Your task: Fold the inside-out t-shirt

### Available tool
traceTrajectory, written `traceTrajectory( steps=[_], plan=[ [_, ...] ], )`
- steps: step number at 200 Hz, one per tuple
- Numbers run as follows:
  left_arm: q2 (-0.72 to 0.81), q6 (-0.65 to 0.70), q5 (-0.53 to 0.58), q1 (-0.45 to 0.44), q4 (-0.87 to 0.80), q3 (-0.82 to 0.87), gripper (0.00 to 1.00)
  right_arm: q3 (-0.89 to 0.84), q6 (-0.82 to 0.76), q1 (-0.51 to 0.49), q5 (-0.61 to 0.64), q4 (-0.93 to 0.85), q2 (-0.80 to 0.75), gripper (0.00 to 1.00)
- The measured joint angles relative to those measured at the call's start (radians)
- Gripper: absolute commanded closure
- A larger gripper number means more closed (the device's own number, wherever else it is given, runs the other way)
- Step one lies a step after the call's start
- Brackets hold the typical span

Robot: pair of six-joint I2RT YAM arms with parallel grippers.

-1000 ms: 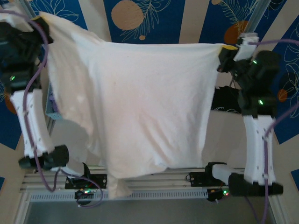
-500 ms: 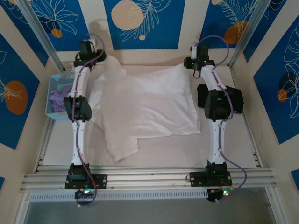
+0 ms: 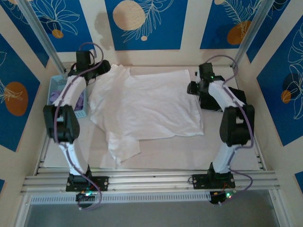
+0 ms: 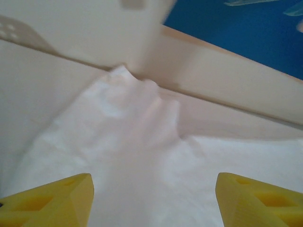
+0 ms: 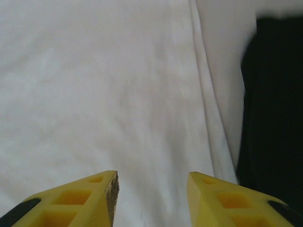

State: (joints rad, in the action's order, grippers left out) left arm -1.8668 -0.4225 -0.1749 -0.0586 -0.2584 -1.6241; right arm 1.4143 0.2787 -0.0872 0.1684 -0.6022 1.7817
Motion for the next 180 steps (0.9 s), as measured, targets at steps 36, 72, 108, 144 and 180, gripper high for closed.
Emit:
traceTrajectory(
  steps=[36, 72, 108, 144, 180],
  plan=[
    [0.246, -0.106, -0.037, -0.129, 0.150, 0.417, 0.31, -0.282, 0.090, 0.007, 0.016, -0.072, -0.133, 0.57],
    [0.335, -0.150, -0.040, -0.206, 0.166, 0.650, 0.31, -0.370, 0.141, -0.047, 0.083, -0.168, -0.130, 0.59],
    [0.373, -0.134, -0.038, -0.350, 0.204, 0.690, 0.32, -0.369, 0.156, -0.069, 0.164, -0.195, -0.098, 0.66],
    [0.327, -0.061, -0.047, -0.534, 0.302, 0.691, 0.34, -0.369, 0.151, -0.064, 0.230, -0.211, -0.063, 0.88],
    [0.219, 0.129, -0.050, -0.711, 0.414, 0.689, 0.31, -0.370, 0.138, -0.054, 0.174, -0.214, -0.097, 0.97]
  ],
)
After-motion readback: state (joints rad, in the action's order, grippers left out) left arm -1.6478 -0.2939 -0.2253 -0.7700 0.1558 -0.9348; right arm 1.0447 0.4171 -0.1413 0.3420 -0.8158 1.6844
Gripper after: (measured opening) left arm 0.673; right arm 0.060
